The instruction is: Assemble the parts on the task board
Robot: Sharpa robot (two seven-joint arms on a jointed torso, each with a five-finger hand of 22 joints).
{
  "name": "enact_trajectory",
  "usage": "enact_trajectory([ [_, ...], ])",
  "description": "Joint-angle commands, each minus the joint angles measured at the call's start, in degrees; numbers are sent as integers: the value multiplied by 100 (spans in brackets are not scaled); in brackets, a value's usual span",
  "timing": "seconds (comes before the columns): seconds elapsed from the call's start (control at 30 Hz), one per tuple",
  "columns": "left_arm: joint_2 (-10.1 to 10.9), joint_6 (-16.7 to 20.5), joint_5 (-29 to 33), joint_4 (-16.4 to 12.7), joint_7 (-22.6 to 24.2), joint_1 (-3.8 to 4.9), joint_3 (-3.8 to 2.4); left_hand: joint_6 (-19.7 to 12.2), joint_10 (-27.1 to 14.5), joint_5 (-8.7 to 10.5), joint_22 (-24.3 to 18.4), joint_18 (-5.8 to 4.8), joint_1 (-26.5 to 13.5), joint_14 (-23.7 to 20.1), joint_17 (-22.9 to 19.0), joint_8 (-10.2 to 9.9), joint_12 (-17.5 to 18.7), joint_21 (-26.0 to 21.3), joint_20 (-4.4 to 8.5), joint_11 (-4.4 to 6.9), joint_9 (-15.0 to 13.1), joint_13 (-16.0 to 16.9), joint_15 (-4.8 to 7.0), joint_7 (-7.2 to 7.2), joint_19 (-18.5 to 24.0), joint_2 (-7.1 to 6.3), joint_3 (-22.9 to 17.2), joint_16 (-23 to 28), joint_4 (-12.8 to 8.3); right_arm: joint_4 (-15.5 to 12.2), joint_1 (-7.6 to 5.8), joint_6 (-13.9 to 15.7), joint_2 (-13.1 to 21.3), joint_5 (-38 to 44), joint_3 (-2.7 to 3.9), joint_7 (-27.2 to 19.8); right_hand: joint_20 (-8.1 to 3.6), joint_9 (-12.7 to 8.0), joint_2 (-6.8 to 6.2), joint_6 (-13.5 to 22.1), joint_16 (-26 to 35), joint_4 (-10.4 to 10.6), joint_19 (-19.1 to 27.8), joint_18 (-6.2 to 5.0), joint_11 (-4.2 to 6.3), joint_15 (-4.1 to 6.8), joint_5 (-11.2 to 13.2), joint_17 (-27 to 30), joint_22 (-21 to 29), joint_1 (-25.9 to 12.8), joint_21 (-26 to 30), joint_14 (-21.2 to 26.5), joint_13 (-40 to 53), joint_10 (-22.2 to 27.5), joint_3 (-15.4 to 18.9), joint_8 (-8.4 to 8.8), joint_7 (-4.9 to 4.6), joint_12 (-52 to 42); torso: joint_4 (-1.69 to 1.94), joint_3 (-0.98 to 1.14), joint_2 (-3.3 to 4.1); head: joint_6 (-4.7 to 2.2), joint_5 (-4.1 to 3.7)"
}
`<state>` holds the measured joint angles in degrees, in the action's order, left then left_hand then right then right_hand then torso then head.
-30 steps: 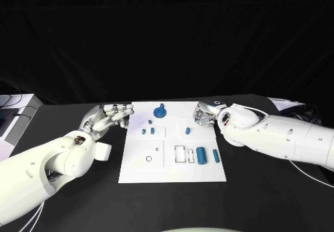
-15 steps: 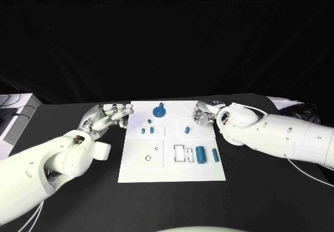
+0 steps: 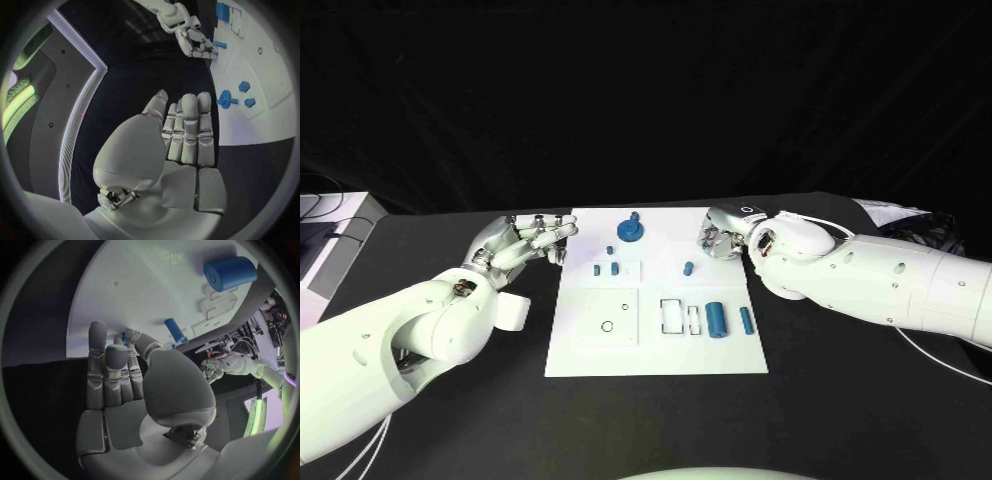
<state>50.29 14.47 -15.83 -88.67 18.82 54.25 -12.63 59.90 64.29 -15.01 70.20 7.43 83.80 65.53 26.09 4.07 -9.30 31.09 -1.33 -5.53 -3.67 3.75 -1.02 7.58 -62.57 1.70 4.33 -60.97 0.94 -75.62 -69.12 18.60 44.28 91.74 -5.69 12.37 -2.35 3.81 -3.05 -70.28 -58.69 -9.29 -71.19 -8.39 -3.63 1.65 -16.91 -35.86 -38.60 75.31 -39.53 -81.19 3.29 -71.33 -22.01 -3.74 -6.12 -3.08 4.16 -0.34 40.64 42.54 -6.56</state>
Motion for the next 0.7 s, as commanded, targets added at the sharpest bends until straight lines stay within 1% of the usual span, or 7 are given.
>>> enact_trajectory([
  [0.03, -15, -96, -4, -12, 1, -3, -6, 42, -34, -19, 5, 95, 44, 4, 7, -3, -25, 22, -10, 20, -4, -5, -2, -6, 2, 24, 7, -20, -36, -51, 65, -258, -28, 78, -44, -26, -41, 49, 131, -51, -29, -42, 7, -70, 44, 46, 100, -16, -62, 27, -19, -12, 14, -95, -104, -12, -4, -27, 4, 5, -2, 1, 6],
  [0.17, -19, -96, -4, -17, -7, -4, -6, 42, -34, -19, 5, 95, 44, 4, 7, -3, -25, 22, -10, 20, -4, -5, -2, -6, 2, 24, 7, -20, -36, -80, 67, -114, -5, 13, -44, 29, -47, 60, 140, -64, -47, -101, -1, -72, 50, 50, 140, -30, -139, -10, -11, -16, 15, -118, -165, -14, -2, -28, 4, 6, -2, -1, 3],
  [0.37, -21, -99, -4, -6, -20, -4, -6, 42, -34, -19, 5, 95, 44, 4, 7, -3, -25, 22, -10, 20, -4, -5, -2, -6, 2, 24, 7, -20, -36, -161, 68, 172, 65, -354, -38, 41, -47, 72, 161, -71, -72, -164, -11, -76, 51, 50, 175, -41, -268, -48, 33, -11, 15, -130, -199, -11, -7, -29, -2, 6, 2, -7, 18],
  [0.53, -22, -83, 12, 23, -22, -4, -6, 50, -33, -21, 26, 99, 29, 5, 10, -9, -32, 24, -12, 20, -2, -5, -2, -2, 5, 31, 3, -22, -55, -237, 65, 625, 126, -667, -25, -32, -50, 80, 174, -75, -102, -214, -47, -83, 50, 49, 167, -48, -417, -48, 81, -13, 15, -146, -217, -12, -22, -28, -8, 3, -4, -16, 15],
  [0.67, -22, -73, 23, 32, -21, -4, -6, 53, -29, -34, 29, 100, 42, 5, 10, -8, -34, 23, -12, 23, -3, -5, 1, -3, 6, 45, -12, -22, -64, -335, 52, 862, 208, -826, -6, -70, -50, 83, 179, -76, -112, -237, -68, -90, 51, 46, 181, -48, -589, -68, 70, -7, 16, -145, -253, -12, -27, -31, -1, -1, -3, -17, 16],
  [0.7, -23, -70, 25, 33, -21, -5, -6, 53, -29, -34, 29, 100, 42, 5, 10, -8, -34, 23, -12, 23, -3, -5, 1, -3, 6, 45, -12, -22, -64, -389, 48, 940, 249, -877, 8, -100, -49, 83, 180, -72, -115, -243, -72, -92, 48, 47, 197, -47, -646, -70, 93, -5, 14, -145, -258, -10, -28, -28, 2, -3, -9, -25, 22],
])
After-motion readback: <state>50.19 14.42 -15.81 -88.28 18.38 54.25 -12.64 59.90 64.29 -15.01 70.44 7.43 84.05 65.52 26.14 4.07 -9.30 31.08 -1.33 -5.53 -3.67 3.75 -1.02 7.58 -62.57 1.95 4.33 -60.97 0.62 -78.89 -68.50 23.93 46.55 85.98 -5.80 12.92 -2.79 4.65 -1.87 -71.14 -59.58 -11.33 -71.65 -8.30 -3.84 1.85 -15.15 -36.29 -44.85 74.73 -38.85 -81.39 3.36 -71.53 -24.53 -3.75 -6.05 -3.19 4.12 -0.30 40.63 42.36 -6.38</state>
